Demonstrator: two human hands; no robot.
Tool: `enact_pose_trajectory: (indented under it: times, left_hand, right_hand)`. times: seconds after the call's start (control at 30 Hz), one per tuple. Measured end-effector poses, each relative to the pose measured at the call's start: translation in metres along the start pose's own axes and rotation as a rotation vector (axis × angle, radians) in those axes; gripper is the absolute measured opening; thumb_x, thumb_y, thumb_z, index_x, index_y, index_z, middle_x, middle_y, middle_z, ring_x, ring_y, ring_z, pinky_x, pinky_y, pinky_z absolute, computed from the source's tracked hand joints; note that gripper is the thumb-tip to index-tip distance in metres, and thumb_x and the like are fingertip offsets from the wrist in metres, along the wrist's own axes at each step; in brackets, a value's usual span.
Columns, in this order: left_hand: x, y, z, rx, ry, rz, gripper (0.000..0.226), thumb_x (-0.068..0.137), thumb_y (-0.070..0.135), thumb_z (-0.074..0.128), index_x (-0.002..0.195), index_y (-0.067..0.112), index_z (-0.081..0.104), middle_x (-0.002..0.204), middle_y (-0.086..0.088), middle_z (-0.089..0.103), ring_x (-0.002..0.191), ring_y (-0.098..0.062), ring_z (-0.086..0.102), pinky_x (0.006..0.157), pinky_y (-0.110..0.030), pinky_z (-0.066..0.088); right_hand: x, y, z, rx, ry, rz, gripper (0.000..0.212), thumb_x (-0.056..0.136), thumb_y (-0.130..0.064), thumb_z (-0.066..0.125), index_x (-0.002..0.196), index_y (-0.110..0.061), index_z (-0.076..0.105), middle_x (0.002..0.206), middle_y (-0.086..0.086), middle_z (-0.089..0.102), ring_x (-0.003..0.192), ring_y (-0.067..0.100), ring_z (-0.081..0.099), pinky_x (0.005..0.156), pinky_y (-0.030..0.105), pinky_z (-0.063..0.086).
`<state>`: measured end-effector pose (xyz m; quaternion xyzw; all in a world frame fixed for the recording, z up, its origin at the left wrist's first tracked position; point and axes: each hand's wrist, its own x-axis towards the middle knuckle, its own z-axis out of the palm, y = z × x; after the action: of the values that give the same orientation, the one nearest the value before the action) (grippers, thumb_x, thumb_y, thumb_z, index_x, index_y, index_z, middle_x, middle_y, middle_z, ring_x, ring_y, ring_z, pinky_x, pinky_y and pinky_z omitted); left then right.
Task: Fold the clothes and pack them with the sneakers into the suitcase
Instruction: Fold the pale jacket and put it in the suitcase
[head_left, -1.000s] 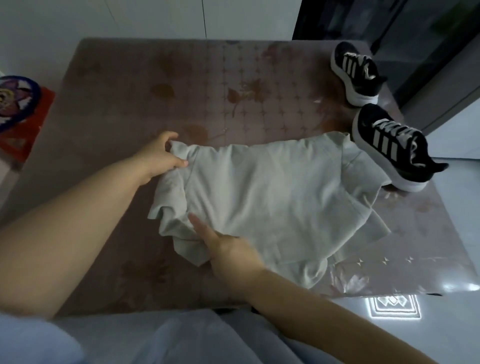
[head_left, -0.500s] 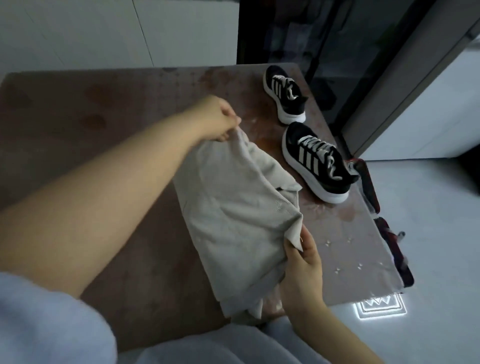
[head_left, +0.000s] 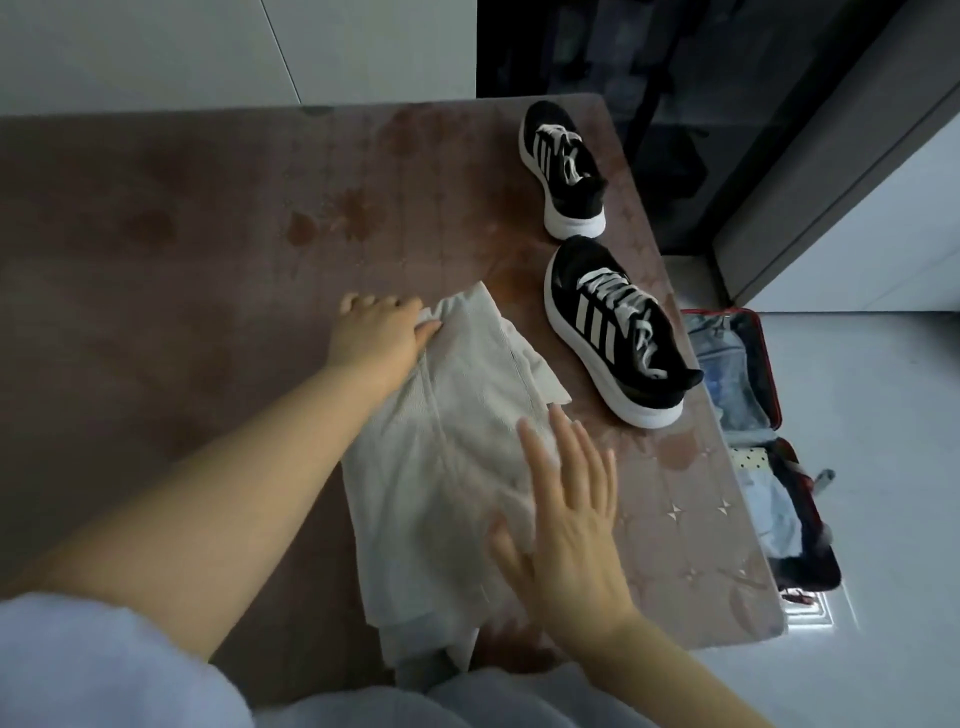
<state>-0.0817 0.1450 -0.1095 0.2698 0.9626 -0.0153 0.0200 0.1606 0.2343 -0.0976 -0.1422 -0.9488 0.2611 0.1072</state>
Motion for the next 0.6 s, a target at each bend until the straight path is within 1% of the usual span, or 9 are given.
enact_pose_trajectory:
  times: [0.07, 0.13, 0.2, 0.23, 0.3, 0.37, 0.47, 0.53, 0.6]
  left_hand:
    - [0.002, 0.006, 0.008, 0.015, 0.02, -0.003, 0.037, 0.095, 0.045, 0.037, 0.103, 0.016, 0.059, 0.105, -0.012, 0.065, 0.103, -0.032, 0.055, 0.098, -0.039, 0.028]
    - [0.006, 0.01, 0.016, 0.005, 0.052, -0.016, 0.037, 0.096, 0.043, 0.038, 0.101, 0.014, 0.06, 0.104, -0.013, 0.065, 0.102, -0.034, 0.055, 0.099, -0.041, 0.027]
    - [0.008, 0.011, 0.025, -0.013, 0.081, -0.029, 0.037, 0.096, 0.043, 0.038, 0.099, 0.014, 0.061, 0.1, -0.014, 0.066, 0.099, -0.034, 0.056, 0.097, -0.042, 0.029]
    - [0.008, 0.01, 0.03, -0.025, 0.104, -0.028, 0.039, 0.095, 0.043, 0.037, 0.096, 0.013, 0.061, 0.096, -0.014, 0.067, 0.095, -0.034, 0.057, 0.095, -0.042, 0.031]
    - [0.007, 0.008, 0.037, -0.061, 0.149, -0.029, 0.044, 0.093, 0.045, 0.032, 0.091, 0.013, 0.063, 0.088, -0.014, 0.067, 0.088, -0.035, 0.058, 0.092, -0.044, 0.036]
    - [0.011, 0.007, 0.039, -0.117, 0.126, -0.038, 0.045, 0.092, 0.045, 0.032, 0.1, 0.013, 0.063, 0.095, -0.014, 0.065, 0.093, -0.036, 0.056, 0.097, -0.046, 0.035]
    - [0.011, 0.005, 0.032, -0.179, 0.205, -0.004, 0.042, 0.091, 0.039, 0.041, 0.122, 0.014, 0.055, 0.111, -0.014, 0.06, 0.105, -0.037, 0.05, 0.109, -0.051, 0.022]
    - [-0.002, 0.003, 0.019, -0.238, 0.338, 0.063, 0.039, 0.089, 0.029, 0.042, 0.123, 0.015, 0.055, 0.116, -0.011, 0.058, 0.109, -0.031, 0.047, 0.111, -0.056, 0.015]
    - [-0.032, 0.004, 0.005, -0.304, 0.409, 0.07, 0.04, 0.086, 0.021, 0.038, 0.122, 0.019, 0.057, 0.127, -0.006, 0.054, 0.12, -0.025, 0.038, 0.111, -0.056, 0.007]
  right_hand:
    - [0.019, -0.006, 0.015, -0.09, -0.096, -0.058, 0.065, 0.09, -0.056, 0.031, 0.147, -0.03, 0.016, 0.155, 0.007, 0.015, 0.142, 0.029, 0.005, 0.114, 0.051, 0.003]
    - [0.031, 0.002, 0.031, -0.132, -0.249, -0.016, 0.068, 0.089, -0.068, 0.017, 0.147, -0.037, 0.0, 0.156, 0.002, -0.004, 0.143, 0.029, -0.009, 0.113, 0.049, -0.01]
    - [0.031, 0.023, 0.045, -0.17, -0.377, 0.047, 0.071, 0.084, -0.074, 0.01, 0.142, -0.043, -0.017, 0.151, -0.005, -0.024, 0.141, 0.026, -0.021, 0.114, 0.049, -0.013]
    - [0.029, 0.032, 0.05, -0.185, -0.414, 0.06, 0.071, 0.082, -0.075, 0.007, 0.14, -0.046, -0.021, 0.148, -0.008, -0.028, 0.139, 0.025, -0.024, 0.114, 0.05, -0.014]
    - [0.032, 0.038, 0.053, -0.19, -0.458, 0.075, 0.071, 0.079, -0.076, 0.0, 0.138, -0.046, -0.024, 0.147, -0.008, -0.031, 0.14, 0.027, -0.023, 0.111, 0.046, -0.017]
    - [0.039, 0.034, 0.051, -0.187, -0.483, 0.078, 0.072, 0.078, -0.075, -0.002, 0.138, -0.043, -0.025, 0.146, -0.007, -0.032, 0.142, 0.029, -0.02, 0.109, 0.043, -0.02]
    - [0.044, 0.026, 0.04, -0.193, -0.535, 0.077, 0.074, 0.082, -0.071, 0.008, 0.139, -0.038, -0.026, 0.149, -0.006, -0.031, 0.141, 0.029, -0.021, 0.109, 0.044, -0.022]
    - [0.047, 0.02, 0.029, -0.186, -0.53, 0.082, 0.078, 0.084, -0.07, 0.015, 0.143, -0.035, -0.022, 0.153, -0.003, -0.025, 0.142, 0.028, -0.02, 0.108, 0.044, -0.022]
    - [0.053, 0.011, 0.018, -0.185, -0.48, 0.013, 0.078, 0.084, -0.071, 0.014, 0.141, -0.036, -0.025, 0.151, -0.001, -0.029, 0.14, 0.029, -0.025, 0.106, 0.045, -0.023]
